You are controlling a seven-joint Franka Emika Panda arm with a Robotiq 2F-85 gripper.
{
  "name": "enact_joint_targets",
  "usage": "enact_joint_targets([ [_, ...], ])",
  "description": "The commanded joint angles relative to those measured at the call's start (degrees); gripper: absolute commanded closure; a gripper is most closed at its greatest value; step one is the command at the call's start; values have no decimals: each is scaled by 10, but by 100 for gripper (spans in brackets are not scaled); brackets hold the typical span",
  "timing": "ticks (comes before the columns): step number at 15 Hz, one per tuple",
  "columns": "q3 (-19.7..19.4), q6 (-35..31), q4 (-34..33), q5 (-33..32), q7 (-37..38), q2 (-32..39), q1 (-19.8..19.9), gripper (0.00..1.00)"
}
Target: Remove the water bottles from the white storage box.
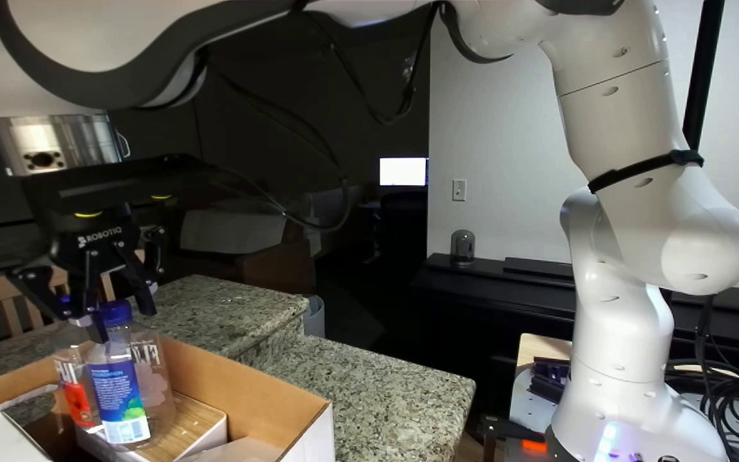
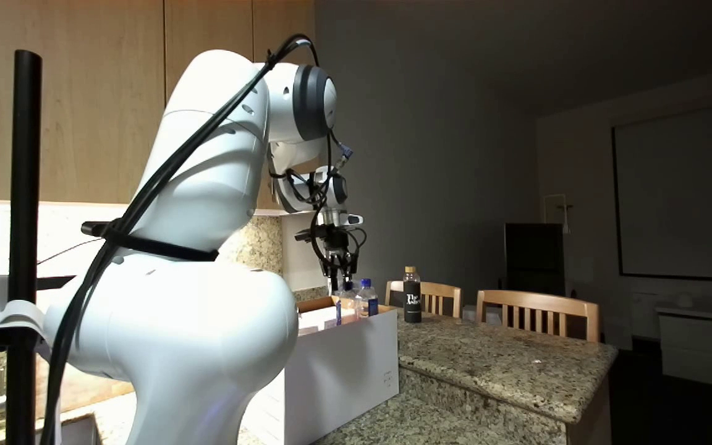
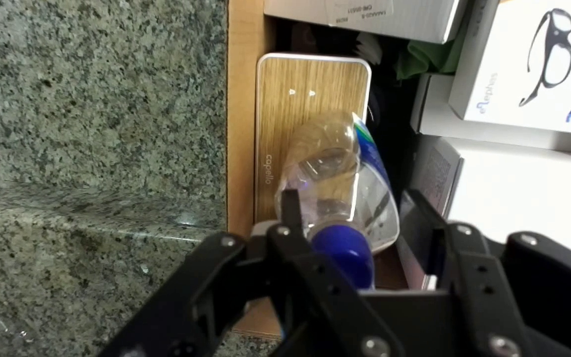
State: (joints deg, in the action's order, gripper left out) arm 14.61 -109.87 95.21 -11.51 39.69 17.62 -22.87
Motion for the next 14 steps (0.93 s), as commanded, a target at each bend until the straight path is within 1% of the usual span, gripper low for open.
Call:
enact_joint_targets([
  [1,-8,11,-18,9,12,9,-9,14],
  [2,-9,10,-20,7,12,12,-10,8],
  [3,-10,8,-20,6,12,15,-10,12],
  [4,-11,5,-20,7,10,17,-9,46],
  [5,-12,4,-19,9,9,19,-8,42],
  [6,-13,6,-19,11,8,21,-8,43],
  [7,-15,6,-18,11,9,20,-8,48],
  [8,-16,7,-18,11,9,20,-8,56],
  [12,-19,12,-21,7,12,18,-11,83],
  [13,-19,12,-23,6,12,18,-12,88],
  [14,-19,13,-24,5,13,19,-13,92],
])
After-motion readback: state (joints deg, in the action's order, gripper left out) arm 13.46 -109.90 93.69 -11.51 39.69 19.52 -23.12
